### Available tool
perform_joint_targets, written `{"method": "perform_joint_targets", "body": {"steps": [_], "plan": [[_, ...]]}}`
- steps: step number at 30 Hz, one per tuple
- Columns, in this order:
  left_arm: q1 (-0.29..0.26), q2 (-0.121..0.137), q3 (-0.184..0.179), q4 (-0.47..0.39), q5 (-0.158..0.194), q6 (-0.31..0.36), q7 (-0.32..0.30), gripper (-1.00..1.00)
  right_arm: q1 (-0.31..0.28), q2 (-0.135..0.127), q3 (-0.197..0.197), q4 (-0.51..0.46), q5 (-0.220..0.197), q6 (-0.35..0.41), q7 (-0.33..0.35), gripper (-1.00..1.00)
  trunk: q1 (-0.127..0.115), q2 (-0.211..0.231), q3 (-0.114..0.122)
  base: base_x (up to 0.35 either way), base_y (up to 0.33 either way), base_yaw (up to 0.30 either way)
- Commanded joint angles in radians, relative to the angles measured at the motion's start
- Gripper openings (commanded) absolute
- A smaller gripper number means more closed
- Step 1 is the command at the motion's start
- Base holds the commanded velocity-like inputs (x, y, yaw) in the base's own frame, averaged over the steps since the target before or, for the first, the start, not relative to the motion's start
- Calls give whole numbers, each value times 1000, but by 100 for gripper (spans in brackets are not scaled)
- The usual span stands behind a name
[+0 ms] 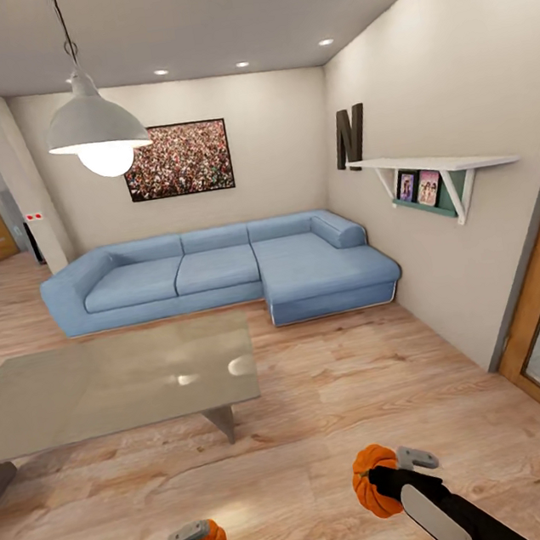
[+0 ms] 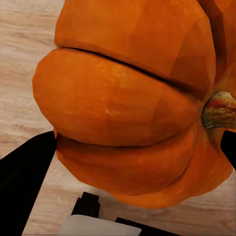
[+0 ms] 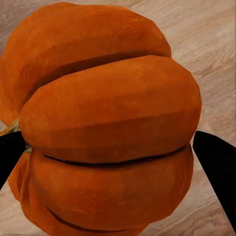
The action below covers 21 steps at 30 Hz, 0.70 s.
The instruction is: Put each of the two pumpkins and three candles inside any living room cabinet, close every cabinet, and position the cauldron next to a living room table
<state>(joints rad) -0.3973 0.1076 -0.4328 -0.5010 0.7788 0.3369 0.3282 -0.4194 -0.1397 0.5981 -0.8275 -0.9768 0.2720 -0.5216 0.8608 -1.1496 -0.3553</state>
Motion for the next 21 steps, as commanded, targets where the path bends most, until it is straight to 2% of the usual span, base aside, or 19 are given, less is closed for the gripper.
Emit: {"method": "perform_joint_targets", "body": {"steps": [1,12,17,21], "plan": [[-1,1,-8,-2,10,2,9,-100,-1,-1,4,-2,-5,3,-8,-100,-4,6,2,0,0,266],[-1,3,-6,-2,10,33,8,-100,-1,-1,6,-2,-6,4,-8,-100,-46,83,36,0,0,285],[-1,3,-6,-2,10,34,8,-100,-1,1,6,-2,-6,5,-8,-100,-46,83,36,0,0,288],[-1,2,-6,-2,10,34,8,-100,-1,17,6,-2,-6,6,-8,-100,-46,83,36,0,0,288]]}}
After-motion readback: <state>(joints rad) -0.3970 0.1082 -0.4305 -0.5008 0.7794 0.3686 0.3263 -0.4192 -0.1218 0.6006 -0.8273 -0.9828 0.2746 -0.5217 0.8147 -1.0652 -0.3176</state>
